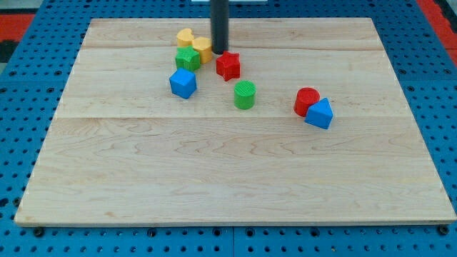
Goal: Push the red star to the red circle
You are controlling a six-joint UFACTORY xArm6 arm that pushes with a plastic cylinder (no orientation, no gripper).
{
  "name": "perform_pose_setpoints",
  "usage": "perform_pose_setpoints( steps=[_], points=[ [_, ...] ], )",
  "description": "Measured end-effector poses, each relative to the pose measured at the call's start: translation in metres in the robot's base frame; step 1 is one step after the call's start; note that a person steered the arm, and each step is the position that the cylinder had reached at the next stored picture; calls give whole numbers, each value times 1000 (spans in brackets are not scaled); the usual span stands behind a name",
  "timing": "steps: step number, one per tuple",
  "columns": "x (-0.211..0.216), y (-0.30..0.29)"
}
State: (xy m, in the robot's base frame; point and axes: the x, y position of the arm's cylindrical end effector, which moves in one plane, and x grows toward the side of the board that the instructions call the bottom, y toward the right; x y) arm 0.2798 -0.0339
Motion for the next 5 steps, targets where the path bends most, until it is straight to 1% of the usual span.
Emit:
perform_pose_setpoints(
  steps=[1,3,4,5],
  points=[
    [-2,-15],
    [51,-4],
    [51,-4],
    [51,39]
  ],
)
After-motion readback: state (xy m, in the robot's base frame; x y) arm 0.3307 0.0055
